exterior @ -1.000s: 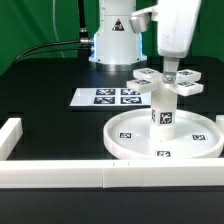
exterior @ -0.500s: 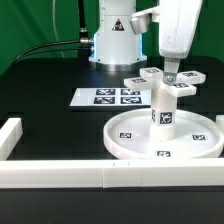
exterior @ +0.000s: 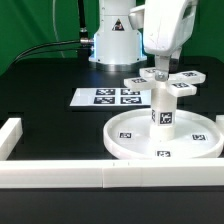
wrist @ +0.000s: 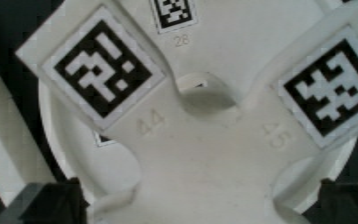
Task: Assemble round table
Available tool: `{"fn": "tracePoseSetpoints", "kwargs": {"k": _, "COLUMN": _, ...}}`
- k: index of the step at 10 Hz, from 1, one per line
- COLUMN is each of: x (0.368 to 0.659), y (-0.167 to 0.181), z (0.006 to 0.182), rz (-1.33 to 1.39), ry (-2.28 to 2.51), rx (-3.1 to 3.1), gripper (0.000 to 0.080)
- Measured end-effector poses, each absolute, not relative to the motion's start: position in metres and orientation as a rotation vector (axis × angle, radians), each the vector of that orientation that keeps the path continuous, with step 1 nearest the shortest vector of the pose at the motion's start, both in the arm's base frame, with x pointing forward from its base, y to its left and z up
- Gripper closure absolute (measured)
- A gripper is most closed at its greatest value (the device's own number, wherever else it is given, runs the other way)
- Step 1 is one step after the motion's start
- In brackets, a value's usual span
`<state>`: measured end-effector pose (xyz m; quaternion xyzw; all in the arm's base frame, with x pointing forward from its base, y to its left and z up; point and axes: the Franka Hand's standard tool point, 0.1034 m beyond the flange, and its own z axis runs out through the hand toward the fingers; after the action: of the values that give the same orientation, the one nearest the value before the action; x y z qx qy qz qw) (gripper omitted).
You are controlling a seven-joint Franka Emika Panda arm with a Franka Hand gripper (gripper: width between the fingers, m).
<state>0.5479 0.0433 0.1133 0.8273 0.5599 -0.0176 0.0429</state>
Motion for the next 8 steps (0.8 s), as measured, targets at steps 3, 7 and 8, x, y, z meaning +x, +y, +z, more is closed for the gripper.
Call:
{"fn": "tracePoseSetpoints", "kwargs": {"k": 3, "x": 0.5478, "y": 0.0429, "z": 0.1132, "rz": -0.054, "ry": 1.71, "rx": 2.532, "gripper": 0.015}}
{"fn": "tracePoseSetpoints", "kwargs": {"k": 7, "x": 0.5483, "y": 0.0354, "z": 0.1071, "rz": -0.06, "ry": 1.56, "rx": 2.636, "gripper": 0.015}}
{"fn": "tracePoseSetpoints", "kwargs": {"k": 8, "x": 0.5471, "y": 0.0379, "z": 0.1061, "rz": -0.062, "ry": 1.552, "rx": 2.642, "gripper": 0.015}}
